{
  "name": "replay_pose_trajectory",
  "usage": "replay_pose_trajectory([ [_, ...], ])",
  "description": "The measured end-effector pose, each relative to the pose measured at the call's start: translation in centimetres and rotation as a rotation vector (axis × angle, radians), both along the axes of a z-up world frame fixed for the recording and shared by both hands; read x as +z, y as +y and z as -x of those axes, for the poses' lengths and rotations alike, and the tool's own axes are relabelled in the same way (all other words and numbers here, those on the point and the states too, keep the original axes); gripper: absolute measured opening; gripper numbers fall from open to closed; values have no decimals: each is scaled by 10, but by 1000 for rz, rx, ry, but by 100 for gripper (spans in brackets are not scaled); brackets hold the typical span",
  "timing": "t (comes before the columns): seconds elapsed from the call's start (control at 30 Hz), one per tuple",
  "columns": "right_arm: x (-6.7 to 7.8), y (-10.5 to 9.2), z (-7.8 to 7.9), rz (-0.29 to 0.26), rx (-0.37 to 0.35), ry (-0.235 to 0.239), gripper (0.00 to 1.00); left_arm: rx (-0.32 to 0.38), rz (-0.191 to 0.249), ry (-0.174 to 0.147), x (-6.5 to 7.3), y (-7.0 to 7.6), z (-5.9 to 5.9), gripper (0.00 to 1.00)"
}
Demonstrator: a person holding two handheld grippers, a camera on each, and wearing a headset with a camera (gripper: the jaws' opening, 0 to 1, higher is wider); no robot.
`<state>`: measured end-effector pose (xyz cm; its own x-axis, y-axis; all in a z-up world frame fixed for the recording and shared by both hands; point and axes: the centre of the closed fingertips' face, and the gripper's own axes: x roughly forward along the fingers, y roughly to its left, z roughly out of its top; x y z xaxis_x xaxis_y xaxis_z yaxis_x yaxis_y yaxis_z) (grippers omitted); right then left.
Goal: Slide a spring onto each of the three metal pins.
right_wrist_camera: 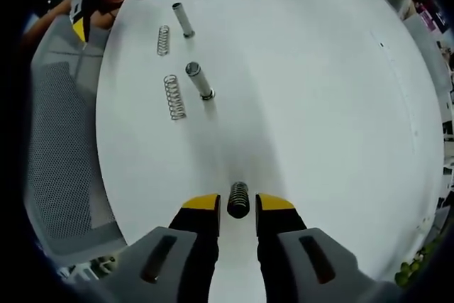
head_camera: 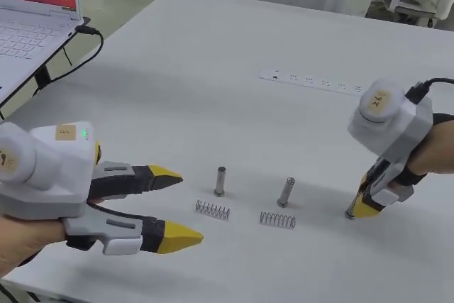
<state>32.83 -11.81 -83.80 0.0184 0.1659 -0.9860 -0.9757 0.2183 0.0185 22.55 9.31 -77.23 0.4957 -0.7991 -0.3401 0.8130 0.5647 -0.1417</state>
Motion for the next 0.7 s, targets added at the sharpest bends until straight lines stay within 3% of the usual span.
replay_pose_trajectory([
  [0.37, 6, 7, -6, -17, 29, -55, 27, -1, -1, -1, 0, 0, 0, 53],
  [0.7, 16, 22, 0, -41, 67, -81, 25, -6, -3, 1, 0, -1, 1, 53],
])
